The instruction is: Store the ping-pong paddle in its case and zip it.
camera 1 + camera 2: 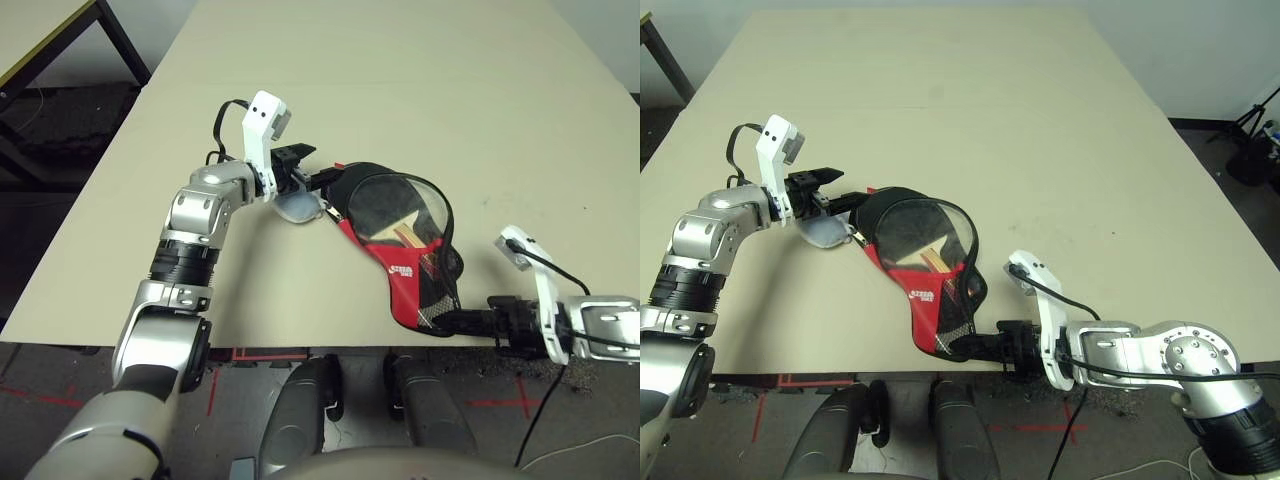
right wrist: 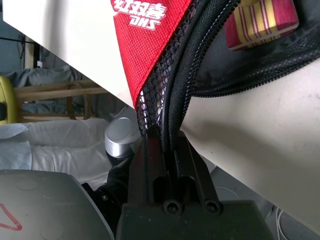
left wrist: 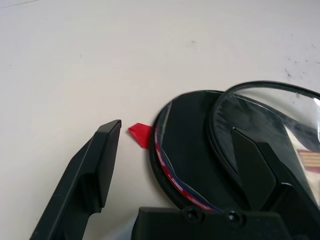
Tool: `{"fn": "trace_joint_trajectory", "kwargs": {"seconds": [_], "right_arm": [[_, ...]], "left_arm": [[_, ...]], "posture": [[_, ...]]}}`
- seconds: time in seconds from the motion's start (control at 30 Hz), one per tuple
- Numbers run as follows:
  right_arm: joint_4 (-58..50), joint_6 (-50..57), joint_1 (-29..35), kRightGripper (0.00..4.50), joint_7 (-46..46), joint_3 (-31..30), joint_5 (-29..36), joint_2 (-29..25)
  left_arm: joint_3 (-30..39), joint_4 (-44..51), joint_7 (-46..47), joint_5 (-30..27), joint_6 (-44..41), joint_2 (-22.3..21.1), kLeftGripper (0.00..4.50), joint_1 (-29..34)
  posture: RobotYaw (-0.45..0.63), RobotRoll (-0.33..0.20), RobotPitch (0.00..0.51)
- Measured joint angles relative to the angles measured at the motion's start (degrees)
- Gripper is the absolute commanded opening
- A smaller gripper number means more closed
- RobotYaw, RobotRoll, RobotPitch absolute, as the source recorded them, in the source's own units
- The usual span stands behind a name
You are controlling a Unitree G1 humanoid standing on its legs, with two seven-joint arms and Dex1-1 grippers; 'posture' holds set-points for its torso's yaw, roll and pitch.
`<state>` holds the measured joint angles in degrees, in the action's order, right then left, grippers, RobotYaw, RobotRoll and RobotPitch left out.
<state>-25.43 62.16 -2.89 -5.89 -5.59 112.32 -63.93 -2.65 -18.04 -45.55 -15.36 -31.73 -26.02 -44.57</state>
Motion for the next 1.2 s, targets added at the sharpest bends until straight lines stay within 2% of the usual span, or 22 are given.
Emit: {"fn": "trace_joint_trajectory", "kwargs": {"seconds": [0.13, 0.33, 0.57, 0.6, 0.8, 1.0, 1.2], "right_arm": [[1.54, -1.49, -3.11, 0.01, -1.99, -2.21, 0.13, 0.42], [10.50, -2.43, -15.81, 0.01, -11.29, -4.34, 0.28, 7.58], [16.17, -0.02, -22.35, 0.01, -13.89, -5.43, -2.40, 12.05], [16.87, 0.51, -22.54, 0.67, -13.65, -5.44, -3.57, 12.63], [20.73, 1.41, -24.55, 2.54, -12.27, -4.42, -10.54, 16.44], [24.18, 3.31, -26.17, 4.37, -9.57, -0.69, -14.60, 16.91], [26.36, 4.61, -25.89, 4.47, -8.61, 3.15, -18.31, 17.81]], "left_arm": [[-0.19, 0.01, -0.03, 0.04, 0.00, 0.08, 4.50, 0.00], [-0.49, -0.01, 0.05, 0.05, 0.04, 0.24, 4.50, 0.02], [-0.38, 0.06, 0.42, 0.02, 0.06, -0.20, 4.50, 0.13], [-0.31, 0.10, 0.52, 0.01, 0.06, -0.41, 4.50, 0.27], [0.06, 0.20, 0.88, -0.02, -0.01, -0.90, 4.50, 1.11], [0.11, 0.63, 1.03, -0.06, -0.03, -1.12, 4.50, 1.15], [0.17, 0.62, 1.02, -0.04, -0.02, -1.17, 4.50, 1.20]], "posture": [[-0.14, 0.000, 0.204], [-0.12, 0.000, 0.206], [-0.10, 0.000, 0.205], [-0.10, 0.000, 0.206], [-0.09, 0.000, 0.204], [-0.10, 0.000, 0.202], [-0.11, 0.000, 0.201]]}}
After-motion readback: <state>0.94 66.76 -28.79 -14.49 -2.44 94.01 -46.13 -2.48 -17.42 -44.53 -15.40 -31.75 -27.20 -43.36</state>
